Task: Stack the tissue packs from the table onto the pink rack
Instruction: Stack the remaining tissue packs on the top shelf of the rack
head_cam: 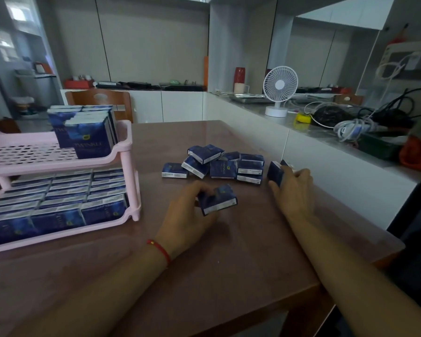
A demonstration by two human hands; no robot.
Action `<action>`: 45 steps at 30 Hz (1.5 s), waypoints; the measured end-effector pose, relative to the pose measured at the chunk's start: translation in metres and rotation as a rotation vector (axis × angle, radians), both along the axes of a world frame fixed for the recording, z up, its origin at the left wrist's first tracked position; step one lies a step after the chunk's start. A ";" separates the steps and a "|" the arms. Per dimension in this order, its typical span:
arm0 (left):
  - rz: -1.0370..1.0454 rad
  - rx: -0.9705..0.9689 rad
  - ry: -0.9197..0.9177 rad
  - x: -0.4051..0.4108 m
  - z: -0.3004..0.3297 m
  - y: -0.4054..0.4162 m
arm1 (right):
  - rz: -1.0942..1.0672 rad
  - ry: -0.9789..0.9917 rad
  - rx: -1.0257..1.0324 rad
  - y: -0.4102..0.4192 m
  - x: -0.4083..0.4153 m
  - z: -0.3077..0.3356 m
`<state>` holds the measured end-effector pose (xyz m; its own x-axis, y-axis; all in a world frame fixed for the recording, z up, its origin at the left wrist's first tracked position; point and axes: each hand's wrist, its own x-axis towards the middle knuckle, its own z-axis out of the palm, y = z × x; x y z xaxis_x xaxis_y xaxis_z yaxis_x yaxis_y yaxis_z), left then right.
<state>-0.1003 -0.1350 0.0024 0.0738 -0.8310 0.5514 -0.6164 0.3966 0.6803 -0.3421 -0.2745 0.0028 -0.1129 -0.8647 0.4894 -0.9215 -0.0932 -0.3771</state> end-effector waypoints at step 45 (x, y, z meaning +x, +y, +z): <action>-0.125 0.195 0.083 0.017 0.021 0.038 | 0.973 -0.142 0.228 0.091 0.054 0.019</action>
<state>-0.0831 -0.0972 0.0233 0.0023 -0.9267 0.3757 -0.5099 0.3221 0.7977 -0.2885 -0.1834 0.0222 0.6474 -0.6832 0.3376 -0.4281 -0.6926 -0.5805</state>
